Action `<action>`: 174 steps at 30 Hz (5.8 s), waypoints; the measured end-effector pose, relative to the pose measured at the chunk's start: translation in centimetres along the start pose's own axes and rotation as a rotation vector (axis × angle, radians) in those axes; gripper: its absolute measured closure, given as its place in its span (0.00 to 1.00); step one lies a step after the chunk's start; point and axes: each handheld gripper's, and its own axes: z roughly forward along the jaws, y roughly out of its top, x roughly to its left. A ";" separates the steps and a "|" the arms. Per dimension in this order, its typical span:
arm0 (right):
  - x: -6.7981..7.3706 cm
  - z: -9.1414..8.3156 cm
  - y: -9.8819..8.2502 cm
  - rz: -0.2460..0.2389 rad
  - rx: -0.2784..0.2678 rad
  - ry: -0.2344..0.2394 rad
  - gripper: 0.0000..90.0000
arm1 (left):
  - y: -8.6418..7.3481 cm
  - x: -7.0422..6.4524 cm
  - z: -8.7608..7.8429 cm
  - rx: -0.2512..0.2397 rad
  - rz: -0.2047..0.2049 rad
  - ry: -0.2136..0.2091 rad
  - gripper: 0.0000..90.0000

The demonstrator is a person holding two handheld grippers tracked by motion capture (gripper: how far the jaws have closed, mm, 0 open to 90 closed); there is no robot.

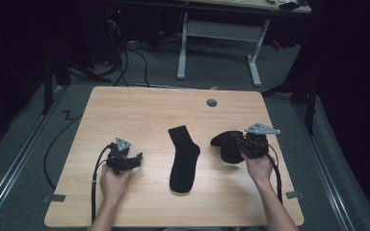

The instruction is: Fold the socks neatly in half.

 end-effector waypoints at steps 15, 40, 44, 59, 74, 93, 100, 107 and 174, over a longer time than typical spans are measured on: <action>2.4 0.6 2.9 -0.042 -0.028 0.063 0.97 | 0.0 0.0 0.0 0.000 0.001 0.000 0.37; 8.4 6.0 7.2 -0.068 -0.015 0.156 0.97 | 0.0 0.0 0.0 0.002 0.003 -0.001 0.36; 9.0 6.9 6.9 -0.063 0.002 0.160 0.97 | 0.0 0.0 0.0 0.001 0.003 -0.001 0.36; 7.9 10.0 2.9 -0.035 0.140 0.124 0.96 | 0.0 -0.1 0.1 0.002 0.004 -0.002 0.35; 7.4 12.2 0.3 -0.045 0.235 0.108 0.83 | 0.4 -2.5 0.3 0.014 0.061 -0.067 0.33; 8.2 7.4 -1.5 -0.129 0.115 0.140 0.74 | 1.6 -9.4 1.4 0.017 0.169 -0.197 0.32; 9.6 8.2 -2.8 -0.156 0.140 0.191 0.87 | 1.6 -9.8 1.8 0.006 0.176 -0.189 0.32; 9.2 10.5 -3.3 -0.107 0.184 0.155 0.73 | 1.6 -10.3 1.8 0.002 0.194 -0.196 0.32; 15.0 4.5 -6.0 -0.277 0.200 0.385 0.95 | 1.9 -11.1 2.2 0.000 0.176 -0.210 0.32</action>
